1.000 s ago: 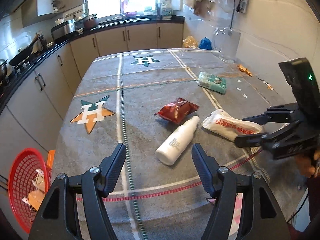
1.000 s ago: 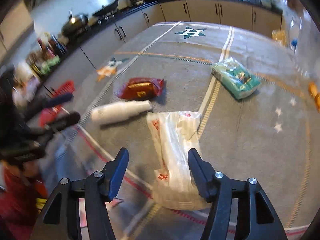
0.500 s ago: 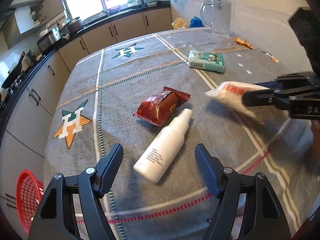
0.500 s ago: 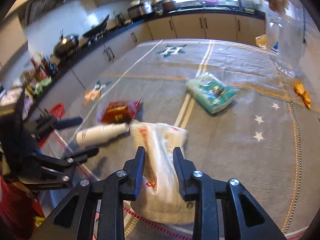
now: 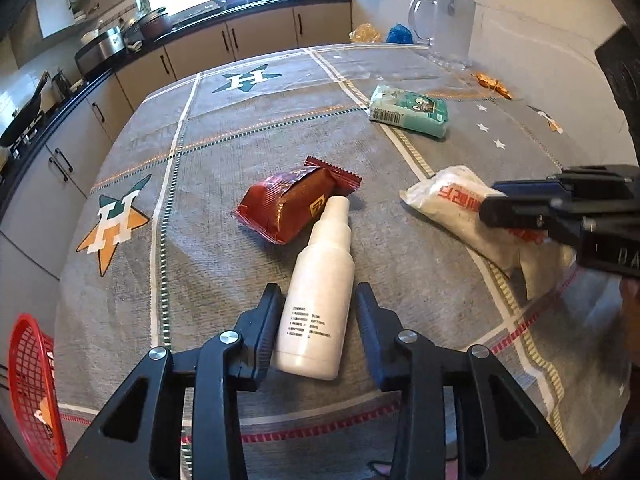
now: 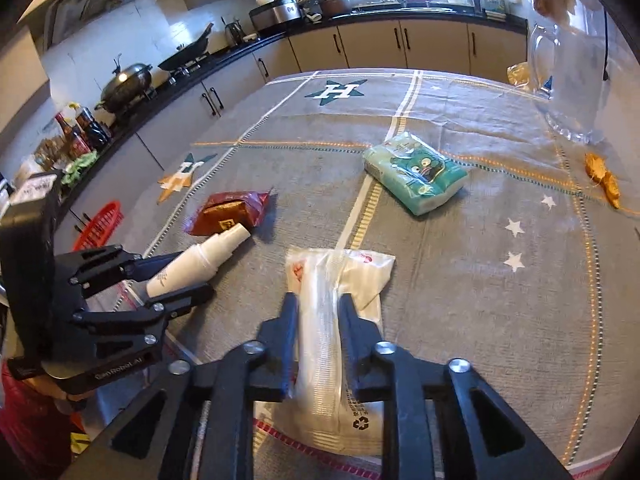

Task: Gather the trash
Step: 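Grasp the white spray bottle with the left tool while the right tool grasps the white plastic bag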

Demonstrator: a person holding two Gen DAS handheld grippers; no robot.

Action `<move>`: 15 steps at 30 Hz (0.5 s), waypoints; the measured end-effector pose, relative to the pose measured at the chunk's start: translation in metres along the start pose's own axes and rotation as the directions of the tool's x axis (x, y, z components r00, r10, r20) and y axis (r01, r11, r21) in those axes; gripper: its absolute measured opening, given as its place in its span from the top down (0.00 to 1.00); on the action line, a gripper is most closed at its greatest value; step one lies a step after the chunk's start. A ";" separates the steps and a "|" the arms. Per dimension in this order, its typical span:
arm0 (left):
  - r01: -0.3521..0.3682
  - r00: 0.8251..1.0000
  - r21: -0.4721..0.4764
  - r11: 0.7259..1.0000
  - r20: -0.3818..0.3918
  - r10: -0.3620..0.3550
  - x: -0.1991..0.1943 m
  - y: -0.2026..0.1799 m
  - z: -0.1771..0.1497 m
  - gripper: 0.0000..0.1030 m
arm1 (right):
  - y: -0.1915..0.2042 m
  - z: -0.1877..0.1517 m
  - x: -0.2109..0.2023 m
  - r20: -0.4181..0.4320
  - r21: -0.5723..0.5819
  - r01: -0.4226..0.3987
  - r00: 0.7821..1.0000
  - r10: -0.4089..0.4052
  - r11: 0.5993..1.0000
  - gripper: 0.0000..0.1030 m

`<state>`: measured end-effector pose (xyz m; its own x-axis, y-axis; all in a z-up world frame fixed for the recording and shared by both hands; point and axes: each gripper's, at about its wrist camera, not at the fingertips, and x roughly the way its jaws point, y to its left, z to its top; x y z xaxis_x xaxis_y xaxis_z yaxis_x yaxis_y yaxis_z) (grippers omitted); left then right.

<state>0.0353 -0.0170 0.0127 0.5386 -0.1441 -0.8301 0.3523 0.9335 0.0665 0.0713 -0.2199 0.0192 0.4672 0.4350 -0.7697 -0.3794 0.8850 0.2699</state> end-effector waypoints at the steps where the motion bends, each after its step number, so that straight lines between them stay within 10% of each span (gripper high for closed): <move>1: 0.002 1.000 -0.009 1.000 0.003 -0.002 0.000 0.000 0.000 0.68 | 0.001 0.000 0.001 0.002 -0.010 0.021 1.000 -0.021 1.000 0.64; 6: -0.004 0.999 -0.051 0.999 0.040 0.006 -0.004 -0.002 -0.008 0.72 | 0.004 -0.003 0.007 -0.017 -0.059 0.097 0.995 -0.098 0.994 0.41; 15: 0.048 0.993 -0.152 0.987 0.109 -0.032 -0.019 0.008 -0.024 0.72 | 0.007 -0.009 0.013 -0.024 -0.084 0.090 0.995 -0.092 0.992 0.57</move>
<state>0.0098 0.0006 0.0154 0.6076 -0.2088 -0.7663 0.2579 0.9644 -0.0583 0.0678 -0.2093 0.0058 0.4812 0.3477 -0.8047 -0.4018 0.9033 0.1500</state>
